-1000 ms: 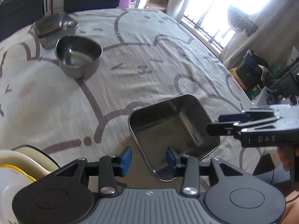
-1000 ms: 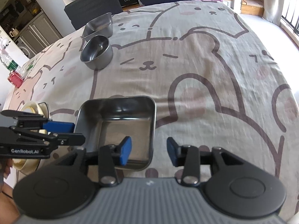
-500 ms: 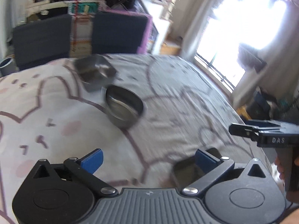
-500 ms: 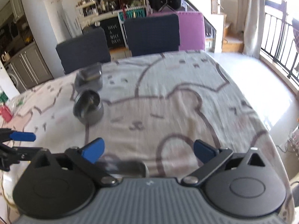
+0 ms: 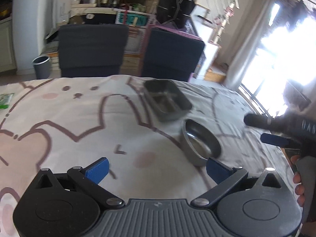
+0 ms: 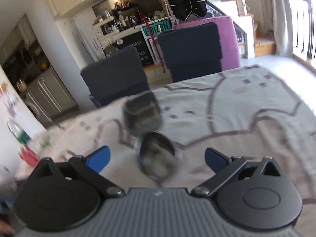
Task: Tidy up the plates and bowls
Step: 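Move both grippers to the second steel tray and close on its rim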
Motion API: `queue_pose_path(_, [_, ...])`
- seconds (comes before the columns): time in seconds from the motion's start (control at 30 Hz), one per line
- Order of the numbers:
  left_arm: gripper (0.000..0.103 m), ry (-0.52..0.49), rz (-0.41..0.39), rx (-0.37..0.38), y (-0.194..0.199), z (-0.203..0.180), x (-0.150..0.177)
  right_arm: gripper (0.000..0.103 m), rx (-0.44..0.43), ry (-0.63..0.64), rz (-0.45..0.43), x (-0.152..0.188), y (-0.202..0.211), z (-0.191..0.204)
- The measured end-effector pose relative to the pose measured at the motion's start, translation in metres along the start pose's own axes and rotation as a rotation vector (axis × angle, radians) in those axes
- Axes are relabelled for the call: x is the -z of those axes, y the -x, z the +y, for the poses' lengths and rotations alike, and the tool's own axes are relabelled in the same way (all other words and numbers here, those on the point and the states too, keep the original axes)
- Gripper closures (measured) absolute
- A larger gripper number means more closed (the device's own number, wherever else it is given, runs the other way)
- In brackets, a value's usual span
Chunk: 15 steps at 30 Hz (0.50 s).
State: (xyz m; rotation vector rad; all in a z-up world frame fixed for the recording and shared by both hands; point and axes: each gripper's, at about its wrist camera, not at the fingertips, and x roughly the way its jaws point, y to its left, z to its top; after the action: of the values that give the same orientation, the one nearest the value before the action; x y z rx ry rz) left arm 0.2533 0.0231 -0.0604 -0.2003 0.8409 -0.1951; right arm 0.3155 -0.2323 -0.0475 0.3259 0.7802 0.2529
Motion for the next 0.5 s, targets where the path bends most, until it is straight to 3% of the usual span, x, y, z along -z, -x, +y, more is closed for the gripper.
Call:
queue_pose_path(0.13, [0.0, 0.048, -0.006, -0.03, -0.007, 0.031, -0.008, 0.0, -0.077, -0.119, 0.011, -0.012, -0.035, 0.017])
queue_pose_path(0.27, [0.0, 0.07, -0.027, -0.063, -0.017, 0.057, -0.021, 0.002, -0.075, -0.182, 0.007, -0.024, -0.071, 0.02])
queue_pose_path(0.5, [0.0, 0.076, -0.081, -0.038, -0.043, 0.073, -0.048, 0.03, -0.035, -0.287, 0.039, -0.04, -0.114, 0.0])
